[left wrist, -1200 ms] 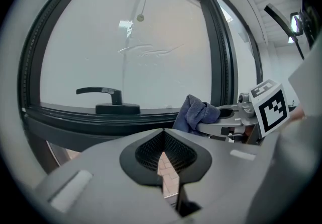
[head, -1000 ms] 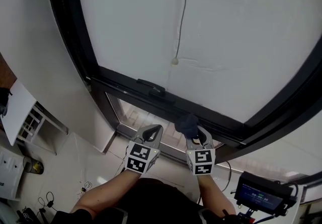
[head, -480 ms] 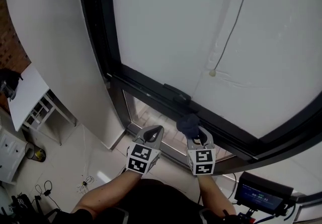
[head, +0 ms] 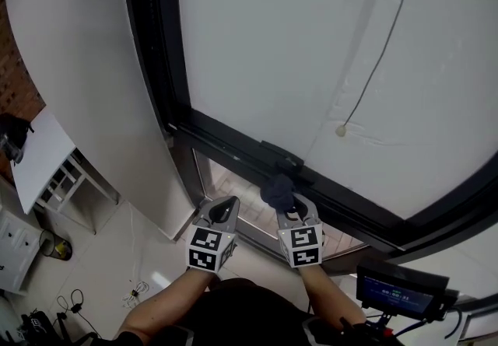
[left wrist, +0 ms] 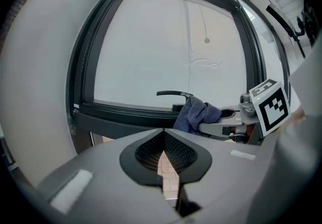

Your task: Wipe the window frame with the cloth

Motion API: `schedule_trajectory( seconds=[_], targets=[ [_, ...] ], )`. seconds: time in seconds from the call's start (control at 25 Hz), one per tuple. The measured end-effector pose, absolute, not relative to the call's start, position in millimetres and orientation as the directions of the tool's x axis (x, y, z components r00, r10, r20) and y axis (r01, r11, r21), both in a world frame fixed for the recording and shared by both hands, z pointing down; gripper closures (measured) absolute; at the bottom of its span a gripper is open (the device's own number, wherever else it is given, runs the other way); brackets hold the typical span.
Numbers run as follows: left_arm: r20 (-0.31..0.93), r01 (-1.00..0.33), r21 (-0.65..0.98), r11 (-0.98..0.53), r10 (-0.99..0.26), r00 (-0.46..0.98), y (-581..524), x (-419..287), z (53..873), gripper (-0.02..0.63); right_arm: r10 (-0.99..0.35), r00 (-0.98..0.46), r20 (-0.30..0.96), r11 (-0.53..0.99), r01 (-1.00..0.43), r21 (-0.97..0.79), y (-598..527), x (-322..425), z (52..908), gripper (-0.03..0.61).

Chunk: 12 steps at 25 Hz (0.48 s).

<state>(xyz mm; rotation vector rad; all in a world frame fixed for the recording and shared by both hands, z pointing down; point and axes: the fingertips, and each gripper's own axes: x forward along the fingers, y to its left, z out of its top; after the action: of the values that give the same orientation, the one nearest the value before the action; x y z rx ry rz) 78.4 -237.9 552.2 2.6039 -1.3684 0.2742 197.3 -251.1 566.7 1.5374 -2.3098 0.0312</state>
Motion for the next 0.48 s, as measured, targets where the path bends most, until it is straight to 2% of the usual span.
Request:
schedule_trajectory(
  seconds=[0.48],
  targets=[
    [0.227, -0.848, 0.085, -0.524, -0.818, 0.528, -273, 31, 552, 0.62, -0.863, -0.396, 0.314, 0.464, -0.866, 0.183, -286, 140, 566, 0.461]
  ],
)
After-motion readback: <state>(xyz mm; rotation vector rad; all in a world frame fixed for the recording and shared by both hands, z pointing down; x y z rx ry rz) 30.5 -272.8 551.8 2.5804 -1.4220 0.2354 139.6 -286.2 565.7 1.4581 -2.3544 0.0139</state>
